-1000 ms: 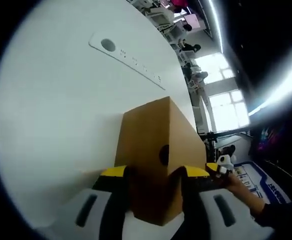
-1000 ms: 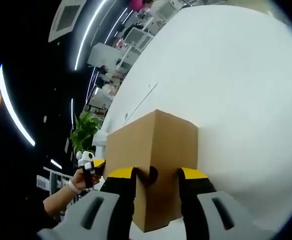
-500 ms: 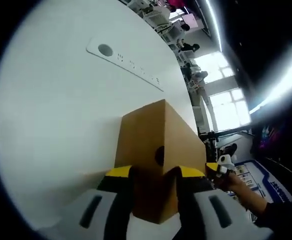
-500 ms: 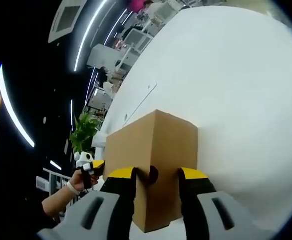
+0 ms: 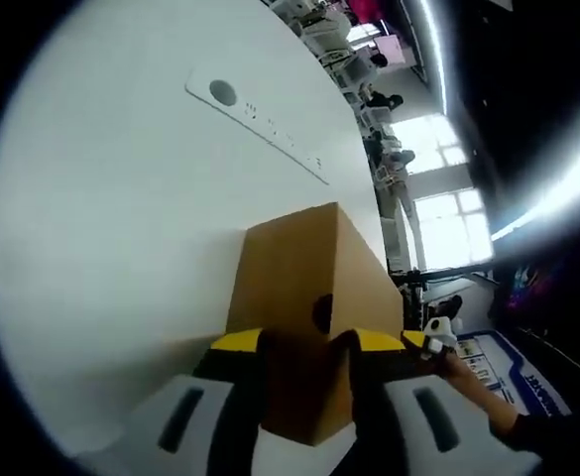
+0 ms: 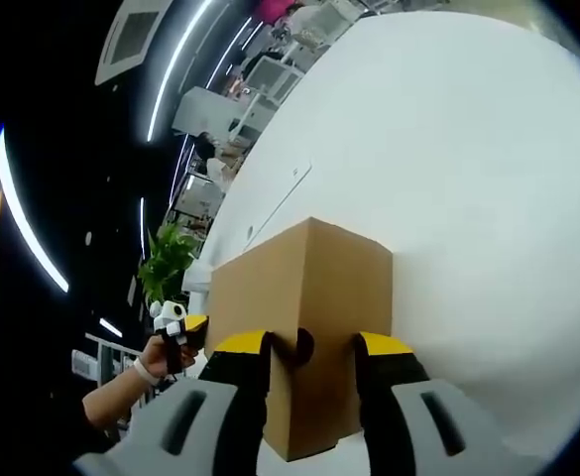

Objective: Operate the shoe box by opening the lid, removing the specified soft item, and placing it in the target area until the item is outside and the box remains undamaged.

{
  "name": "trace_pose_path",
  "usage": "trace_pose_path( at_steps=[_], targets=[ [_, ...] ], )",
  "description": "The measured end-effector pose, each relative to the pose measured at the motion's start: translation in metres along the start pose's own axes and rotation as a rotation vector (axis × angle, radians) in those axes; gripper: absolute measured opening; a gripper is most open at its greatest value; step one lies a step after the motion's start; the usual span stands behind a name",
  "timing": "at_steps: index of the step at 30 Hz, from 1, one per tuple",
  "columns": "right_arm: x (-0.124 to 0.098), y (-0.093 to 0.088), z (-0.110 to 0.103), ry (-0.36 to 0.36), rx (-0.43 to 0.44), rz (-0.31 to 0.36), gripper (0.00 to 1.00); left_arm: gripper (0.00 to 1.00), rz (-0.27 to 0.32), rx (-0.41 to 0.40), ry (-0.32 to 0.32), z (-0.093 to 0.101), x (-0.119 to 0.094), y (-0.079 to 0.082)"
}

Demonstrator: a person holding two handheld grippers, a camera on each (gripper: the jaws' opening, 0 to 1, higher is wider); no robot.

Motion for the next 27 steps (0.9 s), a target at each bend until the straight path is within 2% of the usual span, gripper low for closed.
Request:
trace_pose_path(
  at_steps=[4, 5, 12, 16, 22, 27],
  targets=[
    [-0.001, -0.001, -0.002, 0.0, 0.001, -0.001, 0.34, 0.33, -0.009, -0.015, -0.005, -0.008, 0.003, 0.01],
    [-0.001, -0.002, -0.003, 0.0, -0.001, -0.004, 0.34, 0.33, -0.01, 0.005, -0.005, -0.01, 0.003, 0.012],
    [-0.002, -0.003, -0.005, 0.002, -0.001, -0.012, 0.34, 0.33, -0.007, 0.006, -0.006, -0.018, 0.005, 0.019],
    [-0.002, -0.002, -0.005, 0.002, -0.001, -0.014, 0.34, 0.33, -0.003, 0.008, -0.004, -0.014, 0.005, 0.014],
    [-0.003, -0.003, -0.007, 0.0, -0.002, -0.019, 0.34, 0.32, 0.007, 0.01, -0.001, 0.001, 0.001, -0.002],
    [-0.002, 0.0, -0.005, -0.003, -0.005, -0.029, 0.34, 0.32, 0.015, 0.007, 0.001, 0.005, 0.0, -0.005]
  ],
)
Point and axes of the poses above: the point that each gripper's makers call its tool centre point, and the gripper's own axes: x roughly forward along the fingers, z roughly to its right, y roughly out of its top, the point moved 7 cm from there along -x, roughly backward along the fingers, and after that the axes turned 2 degrees about z, right-handed, at the moved point
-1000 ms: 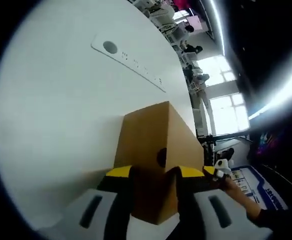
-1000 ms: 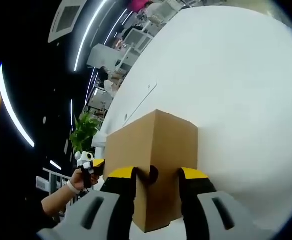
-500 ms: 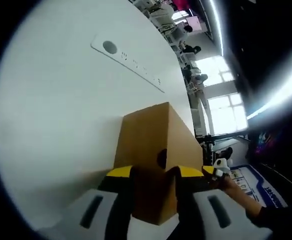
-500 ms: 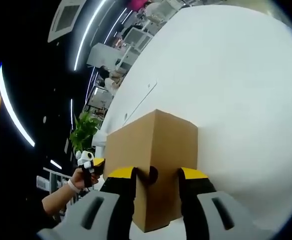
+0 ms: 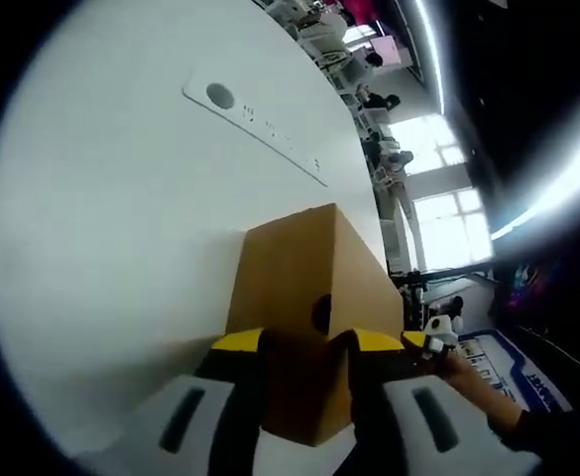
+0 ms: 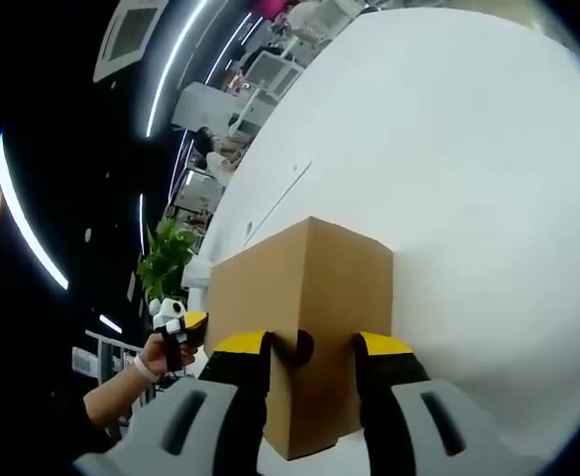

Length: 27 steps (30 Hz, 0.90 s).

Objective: Operate the shoe box by opening the lid, removing the specified soft item, and placing it in the target area until the item is outside and the box remains undamaged.

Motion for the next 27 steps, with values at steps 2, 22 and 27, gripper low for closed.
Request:
trace_pose_path(
  at_steps=[2, 22, 27],
  targets=[
    [0.0, 0.001, 0.0, -0.001, 0.003, -0.003, 0.34, 0.32, 0.002, 0.0, 0.002, -0.001, 0.0, 0.001],
    [0.002, 0.002, 0.002, -0.003, -0.01, -0.008, 0.34, 0.32, 0.021, -0.023, -0.005, -0.019, -0.003, 0.007],
    [0.001, 0.0, -0.001, -0.002, -0.014, -0.01, 0.34, 0.32, 0.026, -0.027, -0.001, -0.014, -0.005, -0.001]
  ],
)
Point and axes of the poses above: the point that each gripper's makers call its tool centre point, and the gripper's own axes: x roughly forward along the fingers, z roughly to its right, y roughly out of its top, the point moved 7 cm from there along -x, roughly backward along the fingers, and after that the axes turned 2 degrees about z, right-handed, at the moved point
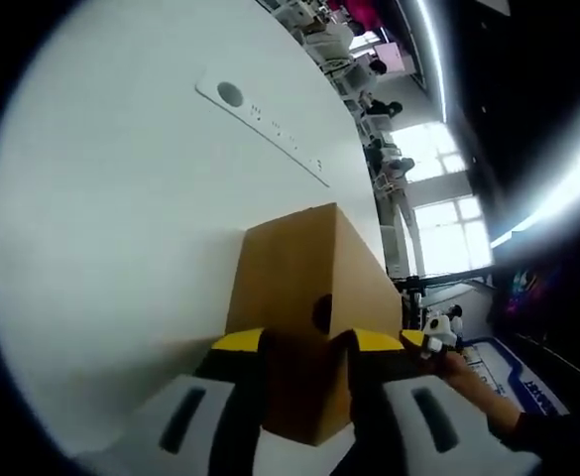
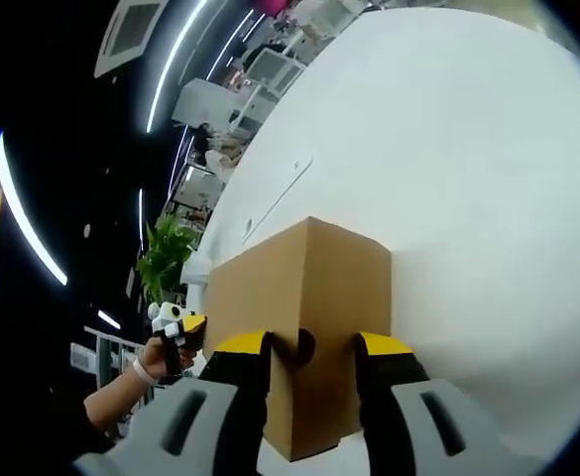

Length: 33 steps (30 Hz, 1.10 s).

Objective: Operate the shoe box by opening the lid, removing the specified soft item, and placing it in the target area until the item is outside and the box remains undamaged.

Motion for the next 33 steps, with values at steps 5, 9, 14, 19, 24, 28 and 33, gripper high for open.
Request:
trace_pose_path(
  at_steps=[5, 9, 14, 19, 24, 28, 33],
  targets=[
    [0.0, -0.001, -0.001, 0.005, -0.002, -0.006, 0.34, 0.32, 0.008, -0.003, -0.001, 0.004, -0.002, -0.007],
    [0.0, 0.001, 0.0, 0.008, -0.005, -0.013, 0.34, 0.32, 0.011, -0.004, 0.002, 0.01, -0.003, -0.012],
    [0.0, 0.001, 0.0, 0.01, -0.007, -0.022, 0.34, 0.32, 0.008, -0.006, 0.005, 0.015, -0.005, -0.018],
    [0.0, 0.002, -0.001, 0.007, -0.01, -0.034, 0.34, 0.32, 0.013, -0.01, 0.004, 0.012, -0.005, -0.014],
    [0.0, 0.001, -0.002, 0.008, -0.012, -0.04, 0.34, 0.32, 0.013, -0.013, 0.004, 0.006, -0.003, -0.007],
    [0.001, 0.002, -0.001, 0.012, -0.013, -0.042, 0.34, 0.32, 0.016, -0.015, 0.004, 0.004, -0.003, -0.005],
    [0.001, 0.003, 0.0, 0.012, -0.013, -0.043, 0.34, 0.32, 0.014, -0.014, 0.004, 0.005, -0.003, -0.007]
  ],
)
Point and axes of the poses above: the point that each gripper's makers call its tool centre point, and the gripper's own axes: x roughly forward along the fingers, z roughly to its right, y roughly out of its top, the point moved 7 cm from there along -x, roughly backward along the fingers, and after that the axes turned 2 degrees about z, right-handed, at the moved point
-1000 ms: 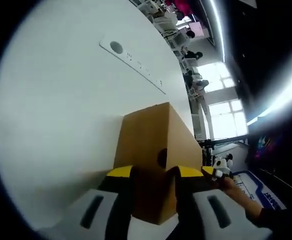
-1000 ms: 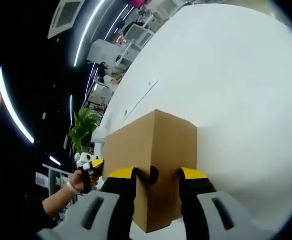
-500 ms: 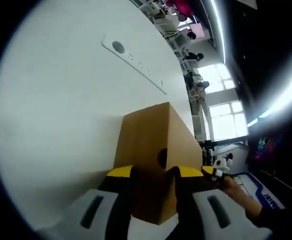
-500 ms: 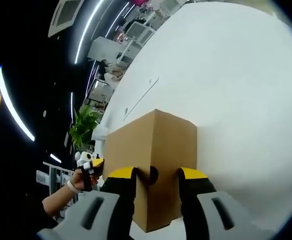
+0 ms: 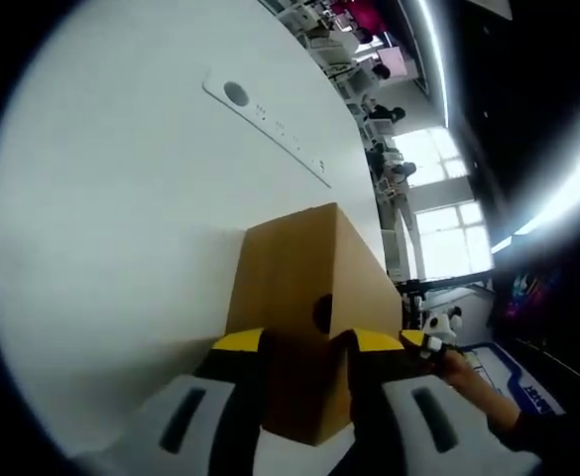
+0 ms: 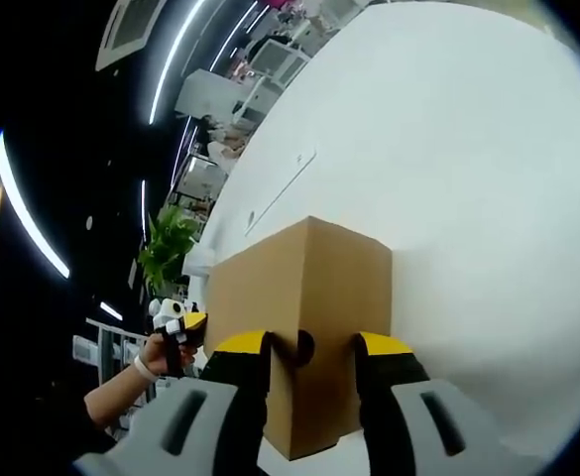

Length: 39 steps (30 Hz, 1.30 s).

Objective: Operate the shoe box by opening the lid, removing the specified soft item, and placing it in the target area until the item is outside and the box remains undamaged.

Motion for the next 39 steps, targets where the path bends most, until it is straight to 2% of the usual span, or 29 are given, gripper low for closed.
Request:
trace_pose_path(
  at_steps=[7, 16, 19, 23, 33, 35, 39],
  targets=[
    [0.001, 0.001, 0.001, -0.006, 0.001, -0.001, 0.34, 0.32, 0.015, -0.003, -0.005, -0.012, 0.002, 0.009],
    [0.001, 0.003, 0.003, -0.008, 0.001, -0.001, 0.34, 0.32, 0.027, -0.003, -0.01, -0.014, 0.003, 0.008],
    [0.0, -0.001, -0.002, -0.01, -0.003, -0.003, 0.34, 0.32, 0.021, -0.004, -0.01, -0.015, 0.002, 0.007],
    [0.0, 0.0, -0.002, -0.011, -0.007, -0.006, 0.33, 0.32, 0.021, -0.007, -0.012, -0.01, -0.001, -0.003],
    [0.001, 0.002, 0.0, -0.011, -0.012, -0.006, 0.33, 0.32, 0.03, -0.018, -0.01, -0.015, -0.005, -0.006],
    [0.001, 0.002, 0.0, -0.011, -0.011, -0.007, 0.33, 0.32, 0.031, -0.023, -0.012, -0.009, -0.007, -0.014],
    [0.001, 0.003, 0.0, -0.011, -0.015, -0.006, 0.33, 0.32, 0.033, -0.027, -0.009, -0.008, -0.009, -0.018]
  ],
)
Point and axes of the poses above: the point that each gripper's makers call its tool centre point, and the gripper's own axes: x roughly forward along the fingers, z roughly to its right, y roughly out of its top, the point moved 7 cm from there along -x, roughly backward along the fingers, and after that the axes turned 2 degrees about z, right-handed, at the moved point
